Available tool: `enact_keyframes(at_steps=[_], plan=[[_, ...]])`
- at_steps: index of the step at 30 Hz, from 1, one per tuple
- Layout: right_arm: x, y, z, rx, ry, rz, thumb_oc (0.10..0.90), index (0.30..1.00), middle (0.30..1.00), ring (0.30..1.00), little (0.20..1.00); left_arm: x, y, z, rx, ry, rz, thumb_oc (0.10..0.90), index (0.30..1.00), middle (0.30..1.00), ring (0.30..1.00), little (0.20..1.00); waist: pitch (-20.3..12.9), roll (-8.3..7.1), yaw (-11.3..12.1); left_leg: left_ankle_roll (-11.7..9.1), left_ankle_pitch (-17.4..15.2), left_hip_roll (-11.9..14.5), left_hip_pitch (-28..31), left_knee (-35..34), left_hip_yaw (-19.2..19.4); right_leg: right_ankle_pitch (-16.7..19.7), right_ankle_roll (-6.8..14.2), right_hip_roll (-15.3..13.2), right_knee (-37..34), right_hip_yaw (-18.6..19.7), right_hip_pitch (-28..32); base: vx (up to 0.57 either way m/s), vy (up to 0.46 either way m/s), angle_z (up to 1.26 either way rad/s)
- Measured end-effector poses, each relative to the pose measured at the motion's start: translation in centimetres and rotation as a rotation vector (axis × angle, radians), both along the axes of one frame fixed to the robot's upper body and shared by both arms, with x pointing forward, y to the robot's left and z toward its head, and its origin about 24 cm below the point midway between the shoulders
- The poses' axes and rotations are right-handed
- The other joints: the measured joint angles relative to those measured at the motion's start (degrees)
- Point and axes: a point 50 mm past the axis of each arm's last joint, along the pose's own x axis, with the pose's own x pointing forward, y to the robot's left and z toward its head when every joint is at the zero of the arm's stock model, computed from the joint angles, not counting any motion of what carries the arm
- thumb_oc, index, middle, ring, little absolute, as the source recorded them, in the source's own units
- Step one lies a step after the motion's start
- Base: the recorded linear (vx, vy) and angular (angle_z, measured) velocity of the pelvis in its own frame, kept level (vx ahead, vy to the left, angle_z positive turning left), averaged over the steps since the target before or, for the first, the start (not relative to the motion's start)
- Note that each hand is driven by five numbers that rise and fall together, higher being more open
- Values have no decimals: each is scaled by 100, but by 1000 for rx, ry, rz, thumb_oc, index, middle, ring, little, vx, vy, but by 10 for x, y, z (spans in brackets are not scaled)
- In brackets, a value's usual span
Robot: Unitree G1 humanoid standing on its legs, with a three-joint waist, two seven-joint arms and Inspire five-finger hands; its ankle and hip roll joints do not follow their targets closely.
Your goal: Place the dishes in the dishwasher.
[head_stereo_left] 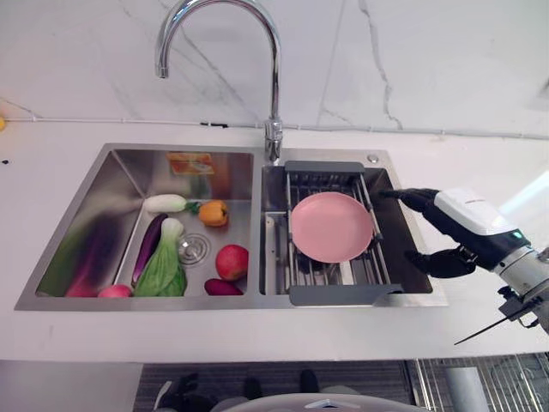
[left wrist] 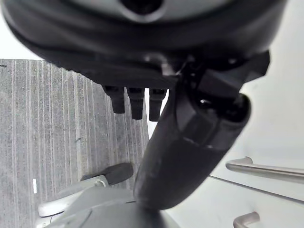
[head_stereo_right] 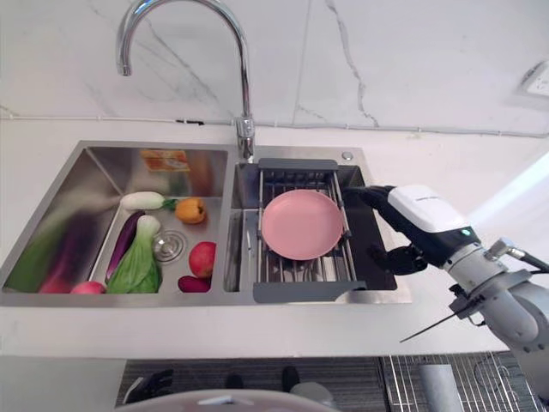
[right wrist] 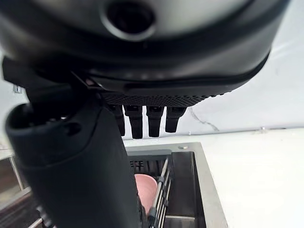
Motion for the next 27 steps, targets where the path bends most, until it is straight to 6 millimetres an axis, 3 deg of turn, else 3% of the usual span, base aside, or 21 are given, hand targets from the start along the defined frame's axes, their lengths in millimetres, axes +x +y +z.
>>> enact_keyframes(at_steps=[10, 18, 27], plan=[[8, 18, -37, 73, 108, 37, 800, 900, 900, 900, 900, -1, -1, 0, -4, 2, -2, 800, 900, 900, 900, 900, 2, 69, 120, -16, 19, -4, -11, -11, -60, 1, -1, -3, -2, -59, 13, -10, -1, 2], [14, 19, -42, 68, 108, 24, 800, 900, 900, 900, 900, -3, -1, -1, -4, 6, 0, 800, 900, 900, 900, 900, 105, 120, 242, -30, 33, -4, -6, -16, -152, 0, -2, -3, -3, -138, 45, -16, 0, 5], [29, 22, -53, -94, 83, 28, 800, 900, 900, 900, 900, -3, 0, -1, 11, 11, 12, 800, 900, 900, 900, 900, 289, 88, 314, -32, 62, -6, -18, -16, -252, 0, -3, -8, -3, -232, 67, -10, -2, 5]])
